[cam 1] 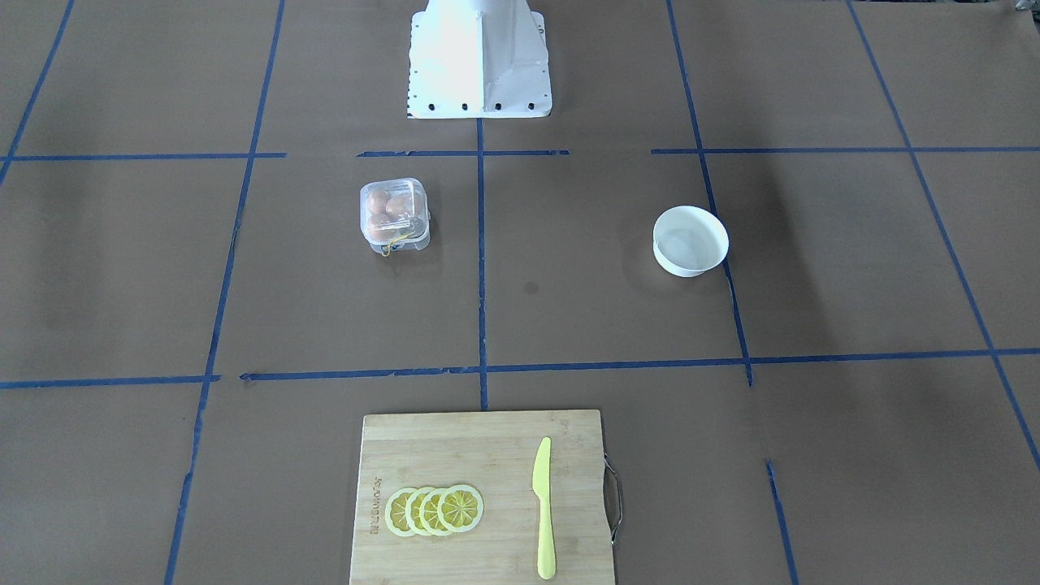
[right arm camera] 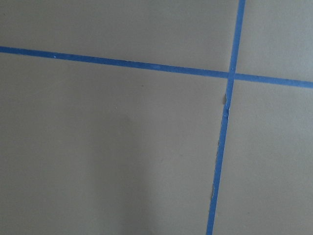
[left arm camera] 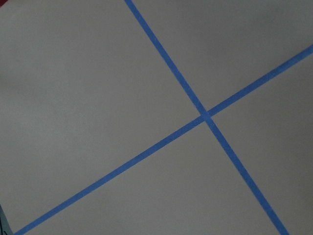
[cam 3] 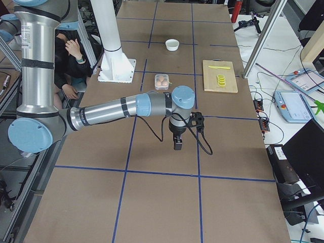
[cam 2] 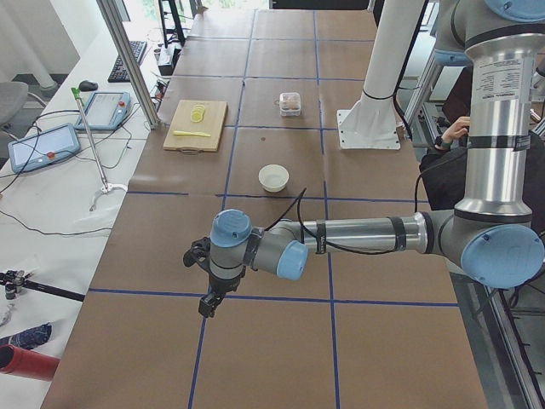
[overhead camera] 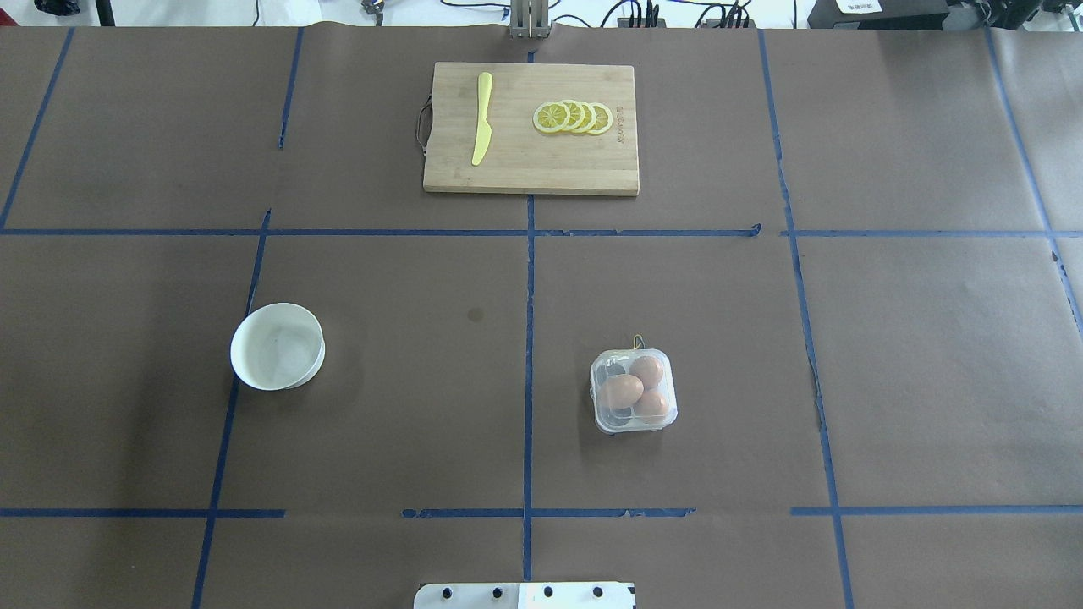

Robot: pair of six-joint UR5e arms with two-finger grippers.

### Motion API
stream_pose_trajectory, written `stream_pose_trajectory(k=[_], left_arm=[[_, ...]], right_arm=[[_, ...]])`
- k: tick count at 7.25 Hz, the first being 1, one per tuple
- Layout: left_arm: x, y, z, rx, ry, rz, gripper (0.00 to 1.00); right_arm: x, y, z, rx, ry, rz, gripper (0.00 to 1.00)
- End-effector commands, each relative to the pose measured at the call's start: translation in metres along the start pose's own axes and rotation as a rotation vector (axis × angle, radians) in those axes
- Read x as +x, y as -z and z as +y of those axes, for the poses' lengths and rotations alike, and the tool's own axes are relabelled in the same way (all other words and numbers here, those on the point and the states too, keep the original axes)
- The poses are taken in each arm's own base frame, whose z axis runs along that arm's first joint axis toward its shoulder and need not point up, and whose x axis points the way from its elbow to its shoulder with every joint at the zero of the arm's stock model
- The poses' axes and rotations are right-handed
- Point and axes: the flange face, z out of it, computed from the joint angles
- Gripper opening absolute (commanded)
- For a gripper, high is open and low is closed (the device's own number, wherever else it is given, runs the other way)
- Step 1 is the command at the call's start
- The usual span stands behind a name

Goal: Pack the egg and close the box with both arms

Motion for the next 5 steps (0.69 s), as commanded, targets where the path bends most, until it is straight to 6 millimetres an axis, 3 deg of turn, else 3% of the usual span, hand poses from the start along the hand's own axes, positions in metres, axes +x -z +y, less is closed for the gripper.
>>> stream_pose_trajectory(k=[1, 2, 3, 5], left_arm=[[0.017, 0.043, -0.029, -0.092, 0.082, 0.050, 1.00], [0.023, 0.050, -0.025, -0.067, 0.119, 0.154, 1.00], [0.027, 0.044, -0.014, -0.051, 0.133, 0.226, 1.00], [0.005, 0.062, 0.005, -0.020, 0.189, 0.199, 1.00]], right_arm=[[0.014, -0.010, 0.006, -0.021, -0.020, 0.001, 1.00], [0.023, -0.011, 0.010, -0.022, -0.007, 0.003, 1.00], [0.044, -0.008, 0.017, -0.016, 0.025, -0.001, 1.00], [0.069, -0.003, 0.027, -0.003, -0.022, 0.003, 1.00]])
